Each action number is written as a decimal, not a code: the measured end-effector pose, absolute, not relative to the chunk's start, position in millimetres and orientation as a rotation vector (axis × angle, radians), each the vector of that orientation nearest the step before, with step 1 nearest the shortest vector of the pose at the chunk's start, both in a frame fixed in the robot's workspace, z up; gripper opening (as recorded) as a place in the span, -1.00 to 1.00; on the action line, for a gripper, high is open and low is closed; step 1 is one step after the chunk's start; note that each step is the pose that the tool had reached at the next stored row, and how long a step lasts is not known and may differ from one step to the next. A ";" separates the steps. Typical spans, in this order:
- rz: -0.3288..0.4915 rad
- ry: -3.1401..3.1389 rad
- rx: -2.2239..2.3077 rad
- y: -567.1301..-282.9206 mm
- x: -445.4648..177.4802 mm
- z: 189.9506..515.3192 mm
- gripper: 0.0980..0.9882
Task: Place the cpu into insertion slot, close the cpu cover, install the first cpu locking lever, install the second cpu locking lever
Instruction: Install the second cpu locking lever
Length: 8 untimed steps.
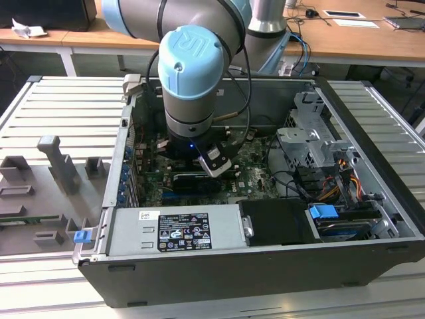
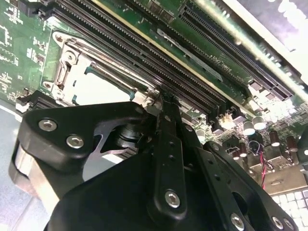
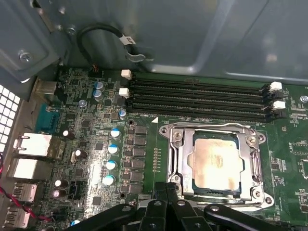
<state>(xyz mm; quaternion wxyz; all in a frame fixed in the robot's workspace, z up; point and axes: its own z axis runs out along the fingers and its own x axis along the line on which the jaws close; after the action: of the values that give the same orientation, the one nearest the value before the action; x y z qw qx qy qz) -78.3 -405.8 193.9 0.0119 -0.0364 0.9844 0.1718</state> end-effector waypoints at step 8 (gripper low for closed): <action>0.536 3.069 -0.113 -405.4 -78.6 203.8 -0.98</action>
<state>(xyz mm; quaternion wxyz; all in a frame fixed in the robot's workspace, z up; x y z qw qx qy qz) -78.6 -405.4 203.8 0.0123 -0.0363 0.9844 0.1718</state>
